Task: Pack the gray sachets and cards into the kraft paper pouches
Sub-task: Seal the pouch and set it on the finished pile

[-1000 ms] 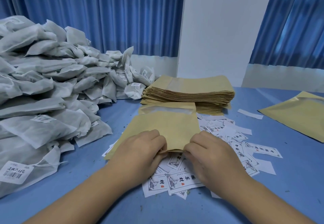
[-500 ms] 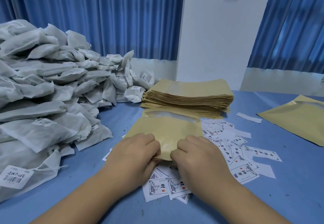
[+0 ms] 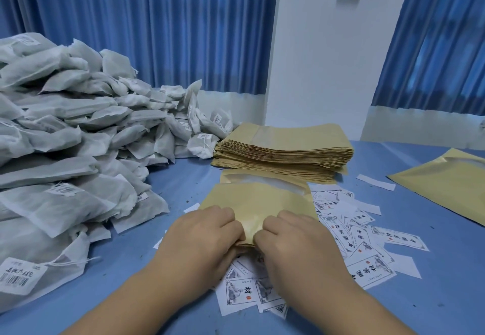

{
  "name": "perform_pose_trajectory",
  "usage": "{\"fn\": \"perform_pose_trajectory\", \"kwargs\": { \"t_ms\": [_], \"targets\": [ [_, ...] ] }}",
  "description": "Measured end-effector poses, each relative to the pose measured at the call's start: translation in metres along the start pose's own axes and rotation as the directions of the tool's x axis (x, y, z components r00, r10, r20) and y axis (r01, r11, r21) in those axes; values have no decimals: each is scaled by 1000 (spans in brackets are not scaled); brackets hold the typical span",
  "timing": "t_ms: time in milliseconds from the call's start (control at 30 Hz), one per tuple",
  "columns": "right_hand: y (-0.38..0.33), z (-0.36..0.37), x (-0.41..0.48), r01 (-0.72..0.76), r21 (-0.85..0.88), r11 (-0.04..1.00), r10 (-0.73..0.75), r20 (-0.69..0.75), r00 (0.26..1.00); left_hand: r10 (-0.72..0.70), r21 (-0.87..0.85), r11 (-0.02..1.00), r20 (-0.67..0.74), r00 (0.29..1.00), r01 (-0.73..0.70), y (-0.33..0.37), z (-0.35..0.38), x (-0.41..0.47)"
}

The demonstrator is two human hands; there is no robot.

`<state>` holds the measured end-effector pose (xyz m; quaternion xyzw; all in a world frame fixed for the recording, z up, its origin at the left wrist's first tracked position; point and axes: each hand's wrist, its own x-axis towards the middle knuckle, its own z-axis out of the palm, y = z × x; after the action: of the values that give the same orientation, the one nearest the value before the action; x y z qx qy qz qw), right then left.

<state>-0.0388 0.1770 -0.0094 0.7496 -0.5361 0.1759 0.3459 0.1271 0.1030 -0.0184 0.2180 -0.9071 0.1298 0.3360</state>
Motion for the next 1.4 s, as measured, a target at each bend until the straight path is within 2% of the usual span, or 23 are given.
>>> {"fn": "perform_pose_trajectory", "kwargs": {
  "t_ms": [133,400,533,667,767,833,933,1067,1233,1300,1333,1367,1400],
  "targets": [
    [10,-2,-3,-88,-6,996,88,5,996,-47,11,999,22,999,47,-10,-9,0],
    [-1,1,2,-12,-2,1000,12,-64,998,-9,7,1000,32,999,9,-6,-8,1],
    [3,1,-2,-51,29,998,53,-62,997,-11,-35,999,56,998,13,-5,-9,0],
    [3,-1,-4,-40,54,998,42,-55,998,-6,-47,999,-17,1000,6,-3,-8,-1],
    [7,-8,-10,-38,83,996,41,-36,999,-82,-87,993,-52,995,78,-4,-9,-1],
    [18,-14,-16,-93,107,990,98,-43,994,-160,-123,980,-40,986,154,-10,-11,-4],
    [37,-21,-26,-183,144,972,192,-45,980,-307,-199,929,52,950,311,-25,-17,-12],
    [52,-23,-34,-206,170,964,206,20,978,-357,-242,901,58,933,360,-35,-22,-17],
    [54,-22,-36,-202,190,961,207,-7,978,-486,-417,788,31,873,453,-28,-17,-14],
    [51,-20,-36,-184,189,965,192,-25,981,-598,-512,668,62,799,540,-27,-14,-12],
    [50,-20,-36,-182,192,964,191,-32,981,-672,-602,538,117,731,591,-26,-14,-11],
    [49,-19,-36,-186,199,962,197,-38,980,-724,-720,346,203,659,601,-23,-14,-11],
    [48,-19,-37,-197,208,958,210,-43,977,-737,-829,104,307,602,550,-19,-15,-8]
  ]
}}
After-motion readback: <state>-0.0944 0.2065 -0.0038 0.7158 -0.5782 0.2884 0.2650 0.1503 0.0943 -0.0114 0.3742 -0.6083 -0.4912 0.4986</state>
